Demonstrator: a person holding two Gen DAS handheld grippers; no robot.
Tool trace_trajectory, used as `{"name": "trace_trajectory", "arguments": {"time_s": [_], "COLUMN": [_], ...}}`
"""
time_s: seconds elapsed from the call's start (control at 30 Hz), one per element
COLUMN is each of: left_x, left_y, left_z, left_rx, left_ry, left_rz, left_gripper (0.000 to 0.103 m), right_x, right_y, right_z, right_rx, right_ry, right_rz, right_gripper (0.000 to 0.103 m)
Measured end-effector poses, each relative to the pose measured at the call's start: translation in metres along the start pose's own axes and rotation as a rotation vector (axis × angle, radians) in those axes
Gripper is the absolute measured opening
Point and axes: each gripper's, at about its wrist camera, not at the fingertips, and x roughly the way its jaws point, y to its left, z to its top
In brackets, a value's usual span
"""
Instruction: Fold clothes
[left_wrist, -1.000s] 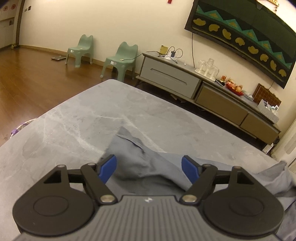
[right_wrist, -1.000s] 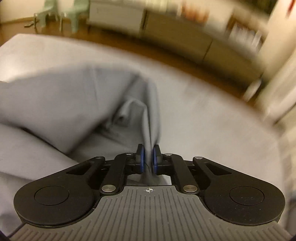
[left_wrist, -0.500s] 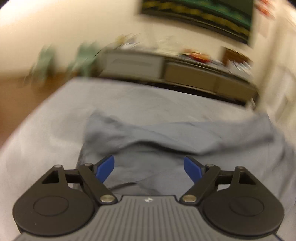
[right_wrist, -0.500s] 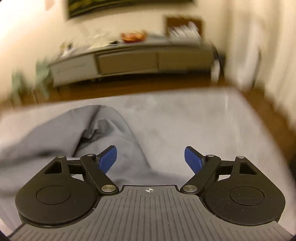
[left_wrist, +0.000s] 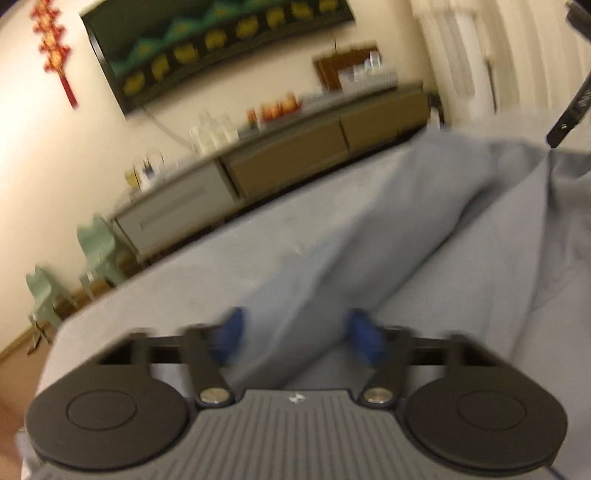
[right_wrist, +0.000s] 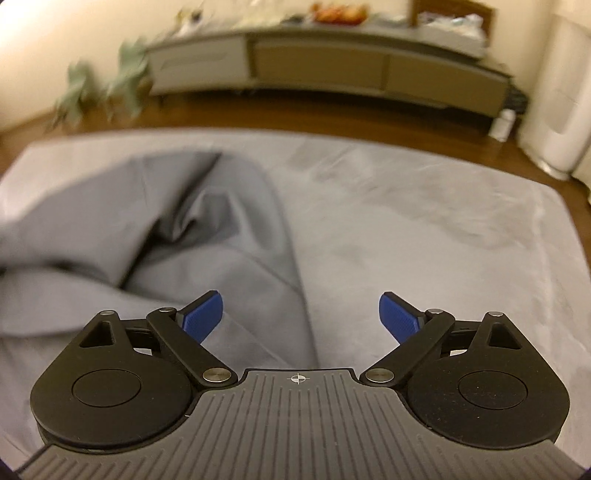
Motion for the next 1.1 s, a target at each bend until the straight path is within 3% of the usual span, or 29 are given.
{"name": "trace_trajectory", "arguments": {"time_s": [0.03, 0.13, 0.17, 0.23, 0.3, 0.37, 0.5, 0.57, 0.67, 0.7, 0.77, 0.83, 0.93, 0.97, 1.0, 1.03, 1.1], "left_x": [0.006, 0.001, -0.008, -0.036, -0.067, -0.090, -0.114, -0.118, -0.115, -0.113, -0.107, -0.102, -0.098, -0.097, -0.097, -0.096, -0.096], "left_y": [0.001, 0.024, 0.036, 0.068, 0.098, 0.120, 0.154, 0.172, 0.190, 0.193, 0.193, 0.189, 0.179, 0.174, 0.170, 0.166, 0.160], "left_z": [0.001, 0.004, 0.007, 0.017, 0.023, 0.023, 0.020, 0.014, 0.012, 0.011, 0.008, -0.001, -0.015, -0.017, -0.017, -0.018, -0.018], "left_rx": [-0.016, -0.110, -0.159, -0.295, -0.417, -0.499, -0.630, -0.685, -0.720, -0.718, -0.691, -0.666, -0.630, -0.608, -0.584, -0.560, -0.519], "left_ry": [0.015, -0.008, -0.033, -0.116, -0.197, -0.251, -0.270, -0.260, -0.225, -0.207, -0.166, -0.125, -0.075, -0.066, -0.064, -0.062, -0.059], "left_rz": [0.011, 0.050, 0.063, 0.058, 0.068, 0.109, 0.155, 0.157, 0.152, 0.149, 0.140, 0.123, 0.110, 0.119, 0.130, 0.139, 0.151], "left_gripper": [0.002, 0.002, 0.002, 0.002, 0.002, 0.002, 0.002, 0.002, 0.002, 0.002, 0.002, 0.003, 0.004, 0.004, 0.004, 0.004, 0.004], "right_x": [0.009, 0.030, 0.033, 0.028, 0.018, -0.008, -0.092, -0.144, -0.192, -0.193, -0.167, -0.123, -0.096, -0.095, -0.101, -0.108, -0.123], "right_y": [0.004, 0.011, 0.014, 0.025, 0.037, 0.051, 0.083, 0.108, 0.164, 0.179, 0.196, 0.197, 0.172, 0.160, 0.145, 0.130, 0.095], "right_z": [0.001, -0.001, -0.003, -0.011, -0.018, -0.020, -0.011, -0.010, -0.035, -0.046, -0.069, -0.093, -0.118, -0.123, -0.124, -0.125, -0.124], "right_rx": [-0.019, -0.038, -0.045, -0.070, -0.101, -0.118, -0.177, -0.304, -0.636, -0.725, -0.845, -0.896, -0.628, -0.516, -0.396, -0.277, -0.076], "right_ry": [0.024, 0.085, 0.095, 0.075, 0.048, -0.022, -0.230, -0.376, -0.604, -0.639, -0.596, -0.369, -0.148, -0.115, -0.138, -0.161, -0.234], "right_rz": [0.009, 0.036, 0.045, 0.067, 0.085, 0.097, 0.092, -0.041, -0.453, -0.557, -0.655, -0.549, -0.163, -0.061, -0.015, 0.030, 0.047], "right_gripper": [0.094, 0.087, 0.064, 0.048, 0.015, 0.004, 0.002, 0.002, 0.002, 0.003, 0.004, 0.015, 0.034, 0.048, 0.061, 0.066, 0.086]}}
